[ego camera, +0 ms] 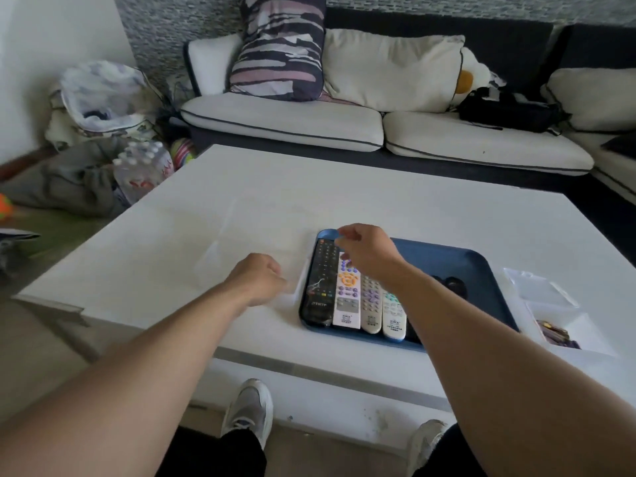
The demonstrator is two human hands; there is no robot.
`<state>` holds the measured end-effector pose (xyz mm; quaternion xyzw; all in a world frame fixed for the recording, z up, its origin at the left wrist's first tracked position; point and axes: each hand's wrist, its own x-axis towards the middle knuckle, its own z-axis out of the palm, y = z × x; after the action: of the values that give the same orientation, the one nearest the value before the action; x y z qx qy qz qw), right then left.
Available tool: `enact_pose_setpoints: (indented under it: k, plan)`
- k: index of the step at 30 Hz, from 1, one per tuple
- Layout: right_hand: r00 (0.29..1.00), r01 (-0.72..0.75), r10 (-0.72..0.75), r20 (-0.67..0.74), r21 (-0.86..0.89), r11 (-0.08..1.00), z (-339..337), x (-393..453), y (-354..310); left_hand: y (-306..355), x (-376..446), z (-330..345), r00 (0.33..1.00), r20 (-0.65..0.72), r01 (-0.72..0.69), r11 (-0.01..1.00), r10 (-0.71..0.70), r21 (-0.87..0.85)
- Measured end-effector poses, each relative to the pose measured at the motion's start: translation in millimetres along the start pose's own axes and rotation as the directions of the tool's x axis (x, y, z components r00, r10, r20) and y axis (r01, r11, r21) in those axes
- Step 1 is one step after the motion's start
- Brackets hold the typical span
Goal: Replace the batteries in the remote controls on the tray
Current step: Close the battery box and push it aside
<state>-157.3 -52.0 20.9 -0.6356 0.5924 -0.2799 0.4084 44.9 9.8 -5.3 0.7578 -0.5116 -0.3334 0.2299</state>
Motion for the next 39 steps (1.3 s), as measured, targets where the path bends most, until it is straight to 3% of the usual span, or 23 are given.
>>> enact_pose_setpoints:
  k: [2, 6, 10, 13, 20, 22, 24, 26, 28, 30, 32, 35, 39]
  plan:
    - [0.992, -0.111, 0.096, 0.082, 0.199, 0.974, 25.9, 11.0, -8.2, -9.5, -4.9, -1.5, 0.999, 0.035, -0.012, 0.998, 0.014, -0.06]
    - [0.979, -0.202, 0.188, 0.075, 0.311, 0.929, 64.1, 30.5, -21.5, -23.0, -5.8, -5.5, 0.998, 0.012, -0.057, 0.99, 0.059, -0.132]
    - [0.941, -0.327, 0.318, 0.114, 0.539, 0.776, 71.9, 36.3, -32.4, -30.5, -1.2, -9.7, 0.995, -0.01, -0.096, 0.987, 0.095, -0.132]
    - [0.953, -0.281, 0.29, 0.085, 0.599, 0.75, 66.0, 37.9, -30.4, -32.3, 0.1, -9.2, 0.988, -0.003, -0.151, 0.983, 0.152, -0.106]
    - [0.994, -0.084, 0.103, -0.037, 0.35, 0.933, 50.7, 21.7, -38.3, -17.8, -5.5, -15.2, 0.952, -0.121, -0.296, 0.949, 0.283, -0.107]
    - [0.999, 0.022, -0.016, -0.03, 0.218, 0.976, 48.8, 13.5, -39.3, -8.4, -12.0, -21.8, 0.932, -0.263, -0.289, 0.95, 0.25, -0.122]
    - [0.994, 0.1, -0.1, 0.042, 0.019, 0.995, 51.0, 4.6, -36.8, -3.1, -16.6, -31.1, 0.854, -0.48, -0.29, 0.95, 0.202, -0.117]
    - [0.98, 0.156, -0.12, 0.162, -0.238, 0.959, 57.8, -3.2, -30.6, -7.2, -15.4, -38.0, 0.782, -0.587, -0.28, 0.96, 0.211, -0.027]
    - [0.965, 0.205, -0.11, 0.24, -0.419, 0.885, 66.2, -6.3, -20.6, -22.0, -5.3, -40.1, 0.864, -0.463, -0.174, 0.98, 0.197, 0.092]
    - [0.965, 0.2, -0.096, 0.246, -0.442, 0.874, 70.3, -9.8, -17.1, -39.7, -0.5, -36.8, 0.963, -0.248, -0.049, 0.975, 0.103, 0.216]
    - [0.97, 0.188, -0.094, 0.225, -0.446, 0.875, 72.2, -10.7, -19.6, -51.1, 0.8, -31.7, 0.987, -0.142, -0.037, 0.965, 0.076, 0.259]
    - [0.978, 0.176, -0.096, 0.184, -0.493, 0.852, 77.0, -13.3, -23.4, -50.0, -0.7, -26.8, 0.977, -0.199, -0.037, 0.985, 0.072, 0.17]
    - [0.971, 0.205, -0.11, 0.213, -0.498, 0.843, 77.0, -26.2, -15.9, -36.7, -2.2, -14.7, 0.941, -0.335, 0.025, 0.976, 0.05, 0.216]
